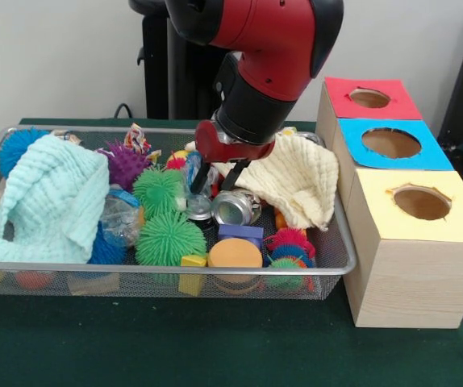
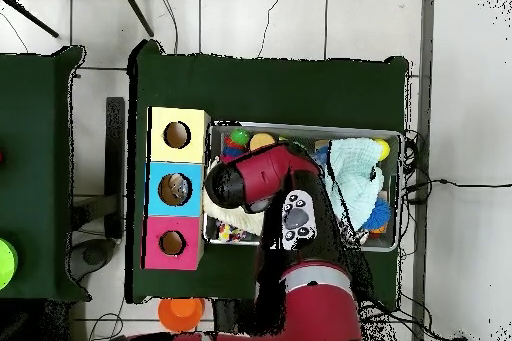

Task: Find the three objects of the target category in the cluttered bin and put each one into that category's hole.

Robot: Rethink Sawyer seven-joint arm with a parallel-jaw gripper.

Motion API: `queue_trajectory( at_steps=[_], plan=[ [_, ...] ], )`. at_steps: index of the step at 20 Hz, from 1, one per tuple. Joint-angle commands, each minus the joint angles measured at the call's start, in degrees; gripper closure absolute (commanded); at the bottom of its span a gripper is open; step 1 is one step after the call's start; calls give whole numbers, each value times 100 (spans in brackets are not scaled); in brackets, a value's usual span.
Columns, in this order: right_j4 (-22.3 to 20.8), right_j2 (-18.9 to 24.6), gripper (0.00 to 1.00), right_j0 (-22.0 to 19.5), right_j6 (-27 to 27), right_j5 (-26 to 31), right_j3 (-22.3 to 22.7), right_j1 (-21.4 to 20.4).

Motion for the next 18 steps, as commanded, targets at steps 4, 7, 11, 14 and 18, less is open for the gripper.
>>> queue_trajectory(
  at_steps=[4, 7, 11, 14, 18],
  plan=[
    [-379, -215, 0, 182, 424, -247, 101, 56],
    [-379, -271, 0, 244, 498, -325, 86, 64],
    [-364, -322, 0, 311, 479, -309, -3, 101],
    [-359, -414, 0, 373, 509, -281, -16, 92],
    [-332, -429, 0, 387, 407, -126, -182, 302]
  ],
)
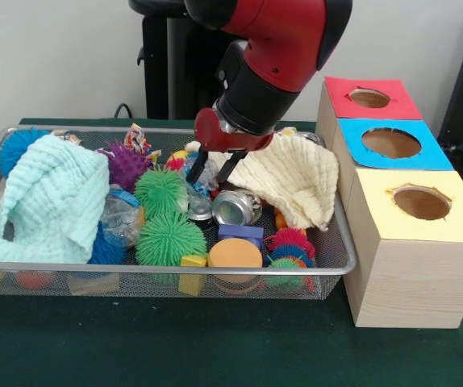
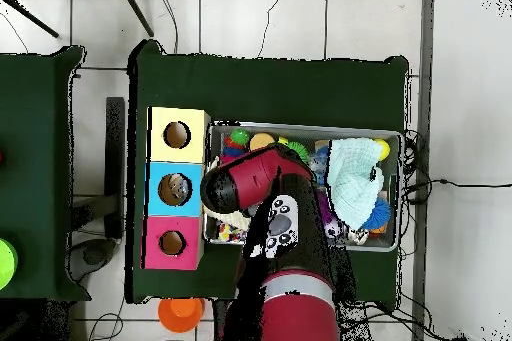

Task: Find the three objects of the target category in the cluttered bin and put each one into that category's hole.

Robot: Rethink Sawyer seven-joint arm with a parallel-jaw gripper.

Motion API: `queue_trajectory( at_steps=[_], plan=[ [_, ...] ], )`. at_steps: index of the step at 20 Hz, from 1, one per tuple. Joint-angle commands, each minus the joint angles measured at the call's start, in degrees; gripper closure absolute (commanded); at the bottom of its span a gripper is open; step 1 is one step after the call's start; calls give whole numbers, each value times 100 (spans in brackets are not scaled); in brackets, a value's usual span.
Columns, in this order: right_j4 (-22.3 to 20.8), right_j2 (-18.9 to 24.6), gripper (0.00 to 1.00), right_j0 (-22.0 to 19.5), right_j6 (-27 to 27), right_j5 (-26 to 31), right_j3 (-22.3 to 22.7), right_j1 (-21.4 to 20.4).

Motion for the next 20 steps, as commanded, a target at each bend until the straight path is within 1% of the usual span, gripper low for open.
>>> queue_trajectory(
  at_steps=[1, 3, 6, 10, 14, 17, 18, 20],
  plan=[
    [-334, -28, 0, 25, 410, -122, -221, 390],
    [-326, -18, 0, 3, 382, -93, -366, 568],
    [-286, 54, 0, -129, 302, -169, -439, 835],
    [-251, 140, 0, -245, 154, -106, -653, 1222],
    [-169, 209, 0, -310, -22, 65, -765, 1388],
    [-188, 113, 0, -259, -31, 189, -757, 1395],
    [-173, 75, 0, -219, -23, 321, -813, 1423],
    [-148, 39, 0, -163, -169, 711, -937, 1487]
  ],
)
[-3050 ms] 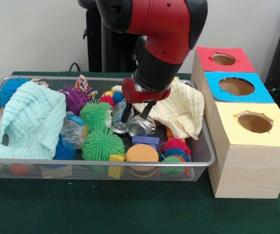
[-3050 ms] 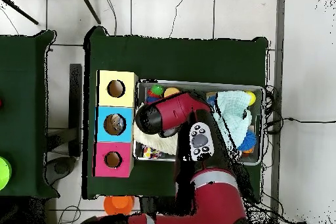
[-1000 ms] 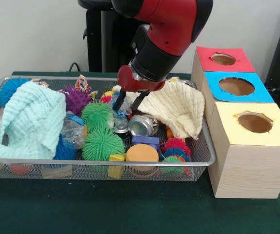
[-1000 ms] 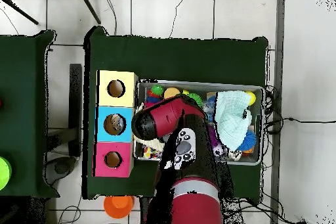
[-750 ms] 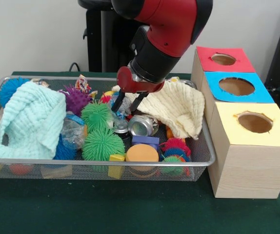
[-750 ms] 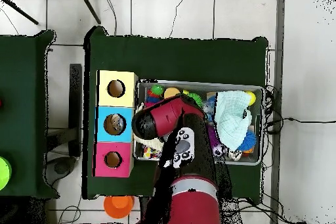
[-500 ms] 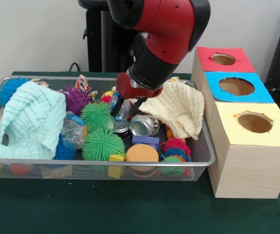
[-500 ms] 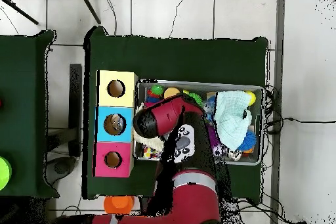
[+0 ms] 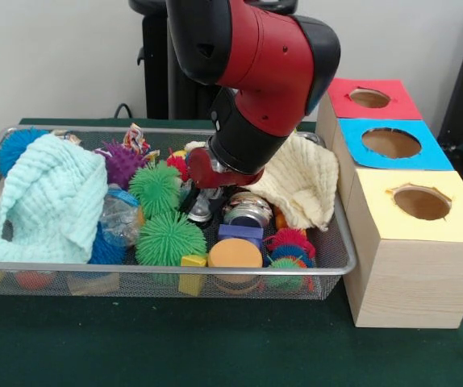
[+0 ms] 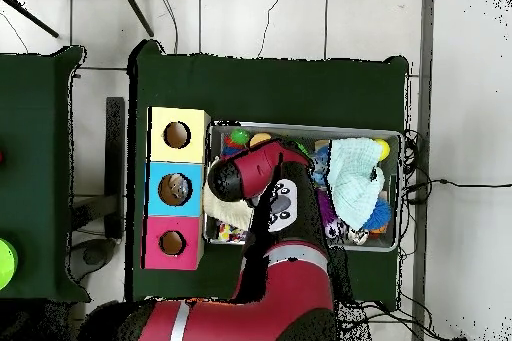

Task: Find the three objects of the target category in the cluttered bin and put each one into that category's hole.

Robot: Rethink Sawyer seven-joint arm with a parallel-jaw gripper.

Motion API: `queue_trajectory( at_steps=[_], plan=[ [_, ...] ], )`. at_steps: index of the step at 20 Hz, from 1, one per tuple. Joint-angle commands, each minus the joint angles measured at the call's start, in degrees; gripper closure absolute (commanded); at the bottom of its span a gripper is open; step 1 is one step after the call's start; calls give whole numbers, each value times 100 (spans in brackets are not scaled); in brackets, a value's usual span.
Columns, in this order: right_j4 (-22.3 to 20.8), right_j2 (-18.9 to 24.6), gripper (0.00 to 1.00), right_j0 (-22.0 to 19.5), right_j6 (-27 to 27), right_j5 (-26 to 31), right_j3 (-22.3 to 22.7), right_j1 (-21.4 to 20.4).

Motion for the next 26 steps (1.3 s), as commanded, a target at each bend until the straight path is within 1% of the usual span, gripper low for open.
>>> queue_trajectory(
  at_steps=[1, 2, 3, 7, 17, 20, 24, 26],
  plan=[
    [-142, 102, 0, -135, -161, 700, -259, 700],
    [-152, 96, 0, -125, -163, 749, -283, 711],
    [-163, 90, 100, -116, -164, 797, -307, 721],
    [-193, 87, 100, -100, -160, 831, -360, 752],
    [-207, 137, 100, -128, -23, 529, -326, 750],
    [-204, 114, 100, -102, -6, 583, -351, 729],
    [-193, 0, 100, -4, 203, 559, -243, 530],
    [-161, -59, 100, 52, 253, 539, -17, 271]
  ],
)
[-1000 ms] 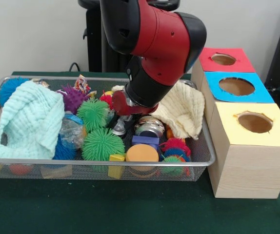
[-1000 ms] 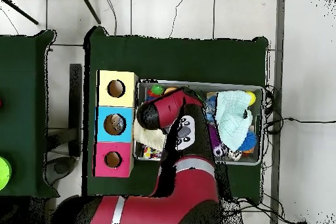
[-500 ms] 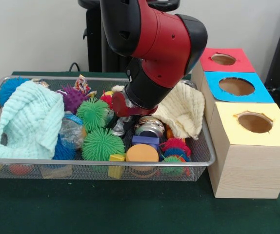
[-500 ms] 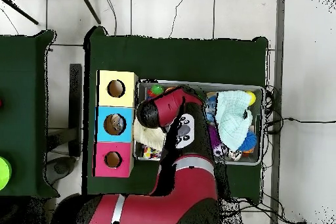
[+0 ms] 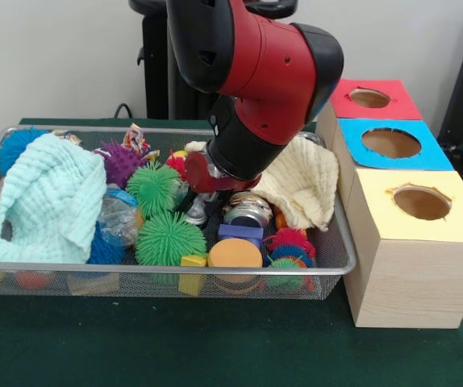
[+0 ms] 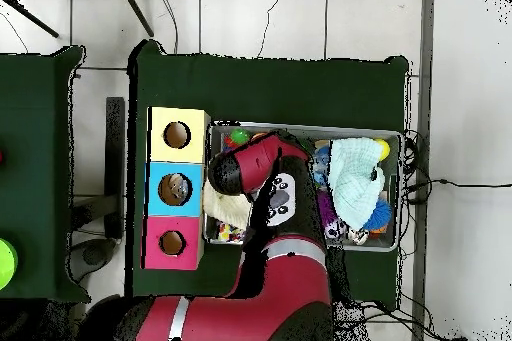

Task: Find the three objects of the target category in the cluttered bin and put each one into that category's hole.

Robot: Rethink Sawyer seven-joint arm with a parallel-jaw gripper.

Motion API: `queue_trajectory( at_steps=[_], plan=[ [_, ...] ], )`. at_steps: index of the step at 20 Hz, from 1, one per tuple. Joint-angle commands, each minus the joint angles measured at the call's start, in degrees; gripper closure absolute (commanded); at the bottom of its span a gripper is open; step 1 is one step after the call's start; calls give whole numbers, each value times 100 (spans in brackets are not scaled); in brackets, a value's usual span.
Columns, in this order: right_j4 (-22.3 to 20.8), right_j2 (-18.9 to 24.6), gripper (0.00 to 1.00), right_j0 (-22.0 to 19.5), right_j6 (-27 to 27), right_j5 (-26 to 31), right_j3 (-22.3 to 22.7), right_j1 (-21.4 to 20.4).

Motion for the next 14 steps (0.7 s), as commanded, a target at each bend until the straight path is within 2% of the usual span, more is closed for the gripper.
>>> queue_trajectory(
  at_steps=[1, 6, 14],
  plan=[
    [-140, -45, 100, 35, 267, 190, 285, 85],
    [-36, -135, 100, 211, 298, 393, 497, -307],
    [31, -256, 100, 298, 293, 432, 646, -522]
  ],
)
